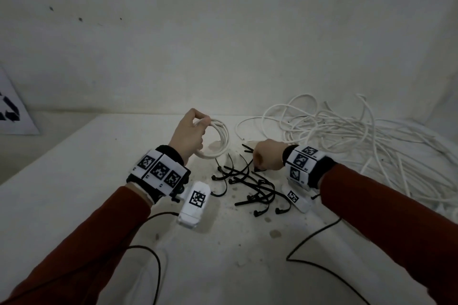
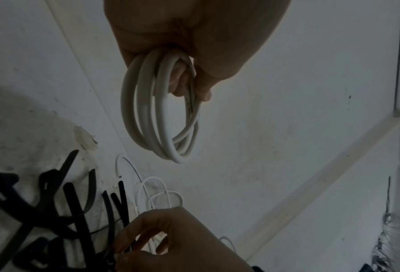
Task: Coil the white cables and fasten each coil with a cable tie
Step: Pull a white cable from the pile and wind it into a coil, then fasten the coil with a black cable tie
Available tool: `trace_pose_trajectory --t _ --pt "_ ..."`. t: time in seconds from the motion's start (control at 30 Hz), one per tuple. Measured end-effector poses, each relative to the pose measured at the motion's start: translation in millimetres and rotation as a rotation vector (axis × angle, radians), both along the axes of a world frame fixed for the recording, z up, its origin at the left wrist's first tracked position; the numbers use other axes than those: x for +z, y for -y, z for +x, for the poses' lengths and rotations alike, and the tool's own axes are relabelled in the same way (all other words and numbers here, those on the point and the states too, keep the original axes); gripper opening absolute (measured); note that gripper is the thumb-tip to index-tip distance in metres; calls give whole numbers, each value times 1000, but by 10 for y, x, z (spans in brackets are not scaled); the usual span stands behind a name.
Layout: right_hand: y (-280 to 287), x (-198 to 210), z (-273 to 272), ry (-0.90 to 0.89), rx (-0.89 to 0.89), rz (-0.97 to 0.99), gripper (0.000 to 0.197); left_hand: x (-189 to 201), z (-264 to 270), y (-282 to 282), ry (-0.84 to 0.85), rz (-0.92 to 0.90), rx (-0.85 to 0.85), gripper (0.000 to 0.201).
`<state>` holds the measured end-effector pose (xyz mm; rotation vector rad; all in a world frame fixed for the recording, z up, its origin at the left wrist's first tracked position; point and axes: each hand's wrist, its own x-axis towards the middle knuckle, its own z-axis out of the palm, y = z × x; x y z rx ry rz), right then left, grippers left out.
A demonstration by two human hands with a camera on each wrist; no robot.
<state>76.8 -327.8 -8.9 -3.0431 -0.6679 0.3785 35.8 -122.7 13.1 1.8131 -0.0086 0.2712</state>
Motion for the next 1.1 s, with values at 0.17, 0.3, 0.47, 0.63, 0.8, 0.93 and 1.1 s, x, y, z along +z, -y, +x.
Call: trace_pose_trajectory --t 0.17,0.3,0.47,0.63,0.8,0.93,1.1 --pt "46 25 44 -80 44 -35 27 29 9 -30 43 -103 10 15" --pt "113 -2 25 15 51 10 23 55 35 -29 80 -127 18 17" --pt "308 327 -2 37 -10 431 9 58 73 -59 126 -126 53 17" --pt "395 777 -334 -123 -10 1100 12 47 134 -83 133 -133 75 19" --pt "220 898 -639 -255 93 1380 19 76 149 20 177 -81 83 20" --pt "34 796 -602 -201 51 1299 15 156 100 123 246 -48 60 18" --pt "-121 748 -545 -3 32 1330 15 260 -37 212 309 -68 8 14"
